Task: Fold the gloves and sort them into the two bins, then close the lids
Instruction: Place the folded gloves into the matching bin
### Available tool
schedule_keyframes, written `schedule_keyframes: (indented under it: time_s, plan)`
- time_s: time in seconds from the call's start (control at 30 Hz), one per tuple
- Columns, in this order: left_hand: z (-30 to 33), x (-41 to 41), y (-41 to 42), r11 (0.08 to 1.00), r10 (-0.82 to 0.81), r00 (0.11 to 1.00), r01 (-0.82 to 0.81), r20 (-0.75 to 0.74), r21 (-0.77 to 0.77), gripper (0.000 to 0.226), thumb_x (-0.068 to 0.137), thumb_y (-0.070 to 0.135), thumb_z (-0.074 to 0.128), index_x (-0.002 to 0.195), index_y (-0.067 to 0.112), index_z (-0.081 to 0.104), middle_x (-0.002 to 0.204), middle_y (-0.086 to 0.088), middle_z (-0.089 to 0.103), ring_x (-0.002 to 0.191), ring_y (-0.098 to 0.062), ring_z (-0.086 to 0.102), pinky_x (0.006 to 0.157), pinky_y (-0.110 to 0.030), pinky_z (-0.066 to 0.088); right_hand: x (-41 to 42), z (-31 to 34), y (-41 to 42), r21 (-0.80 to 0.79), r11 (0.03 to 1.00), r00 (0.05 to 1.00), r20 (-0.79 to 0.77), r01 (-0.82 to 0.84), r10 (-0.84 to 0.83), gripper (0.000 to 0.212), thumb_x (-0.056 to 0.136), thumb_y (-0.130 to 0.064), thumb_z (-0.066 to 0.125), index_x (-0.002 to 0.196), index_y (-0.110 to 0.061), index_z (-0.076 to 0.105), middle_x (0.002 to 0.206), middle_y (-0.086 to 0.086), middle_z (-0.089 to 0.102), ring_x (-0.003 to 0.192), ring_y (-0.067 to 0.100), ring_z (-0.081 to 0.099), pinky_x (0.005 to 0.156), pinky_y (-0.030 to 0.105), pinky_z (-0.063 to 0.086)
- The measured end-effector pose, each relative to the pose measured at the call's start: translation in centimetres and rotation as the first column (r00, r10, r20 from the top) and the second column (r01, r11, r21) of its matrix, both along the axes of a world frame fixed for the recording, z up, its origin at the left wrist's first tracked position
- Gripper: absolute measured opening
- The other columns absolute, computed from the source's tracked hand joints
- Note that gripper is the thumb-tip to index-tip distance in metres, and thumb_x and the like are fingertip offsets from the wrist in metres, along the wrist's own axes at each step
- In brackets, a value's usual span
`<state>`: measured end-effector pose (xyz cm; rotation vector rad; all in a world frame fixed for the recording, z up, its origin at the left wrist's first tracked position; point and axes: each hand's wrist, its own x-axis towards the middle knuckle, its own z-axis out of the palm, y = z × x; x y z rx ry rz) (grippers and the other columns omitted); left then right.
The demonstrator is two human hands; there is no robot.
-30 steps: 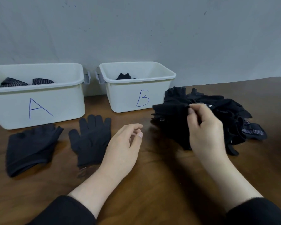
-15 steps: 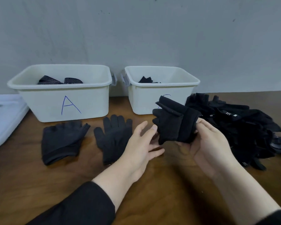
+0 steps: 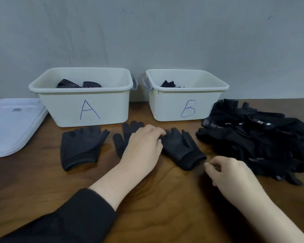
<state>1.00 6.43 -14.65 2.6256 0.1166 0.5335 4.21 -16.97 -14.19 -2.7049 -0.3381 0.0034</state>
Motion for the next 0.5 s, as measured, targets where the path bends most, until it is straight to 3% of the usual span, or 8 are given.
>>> schedule_keyframes:
  time_s: [0.07,0.13,0.23,0.33,0.4,0.5]
  plan:
    - [-1.0,-1.4,-0.6,0.992,-0.073,0.996,0.078,-0.057,0.095,0.032,0.103,0.024,0.046,0.131,0.03,0.061,0.13,0.01,0.057,0.118,-0.011,0.05,0.106,-0.033,0.038,-0.1,-0.7,0.0,0.055,0.989,0.966,0.231,-0.136,0.12,0.013,0.095,-0.04,0.059,0.092,-0.03,0.068,0.081,-0.013,0.065,0.072,0.005,0.063,0.063,0.024,0.052]
    - [-1.8,-2.5,-1.4,0.979,-0.13,0.986,0.145,-0.103,0.143,0.037,0.104,0.029,0.042,0.138,0.034,0.055,0.136,0.014,0.052,0.123,-0.007,0.045,0.108,-0.028,0.032,0.1,-1.1,0.7,0.083,0.943,0.87,0.418,-0.322,0.26,0.014,0.092,-0.029,0.066,0.104,-0.023,0.07,0.106,-0.014,0.062,0.098,0.009,0.06,0.084,0.026,0.05]
    - [-2.4,-2.7,-1.9,0.968,-0.152,0.978,0.177,-0.146,0.178,0.043,0.106,0.032,0.038,0.148,0.035,0.043,0.151,0.013,0.042,0.137,-0.008,0.037,0.116,-0.03,0.022,1.0,-1.9,1.5,0.049,0.908,0.861,0.342,-0.417,0.377,0.025,0.095,-0.03,0.064,0.119,-0.024,0.071,0.128,-0.015,0.058,0.118,0.003,0.052,0.1,0.018,0.037]
    - [-2.5,-2.4,-1.6,0.965,-0.128,0.981,0.157,-0.144,0.212,0.043,0.106,0.031,0.036,0.149,0.034,0.042,0.155,0.011,0.039,0.143,-0.008,0.032,0.121,-0.032,0.014,1.4,-2.7,1.5,0.035,0.913,0.889,0.242,-0.408,0.388,0.026,0.099,-0.032,0.059,0.12,-0.027,0.073,0.123,-0.019,0.06,0.115,-0.004,0.049,0.093,-0.001,0.03]
    - [-2.7,-2.3,-1.4,0.963,-0.13,0.981,0.16,-0.143,0.219,0.043,0.107,0.03,0.035,0.149,0.034,0.042,0.156,0.011,0.038,0.145,-0.008,0.029,0.123,-0.033,0.011,1.4,-3.3,1.6,0.028,0.917,0.885,0.276,-0.398,0.376,0.025,0.099,-0.029,0.061,0.118,-0.024,0.075,0.12,-0.017,0.064,0.113,0.0,0.052,0.093,0.004,0.034]
    - [-2.6,-2.3,-1.2,0.969,-0.125,0.988,0.141,-0.088,0.204,0.041,0.106,0.028,0.037,0.146,0.033,0.047,0.153,0.011,0.043,0.142,-0.008,0.033,0.12,-0.031,0.015,1.0,-3.8,2.3,-0.002,0.925,0.864,0.354,-0.381,0.357,0.023,0.097,-0.026,0.062,0.114,-0.021,0.077,0.117,-0.01,0.067,0.113,0.011,0.059,0.097,0.029,0.047]
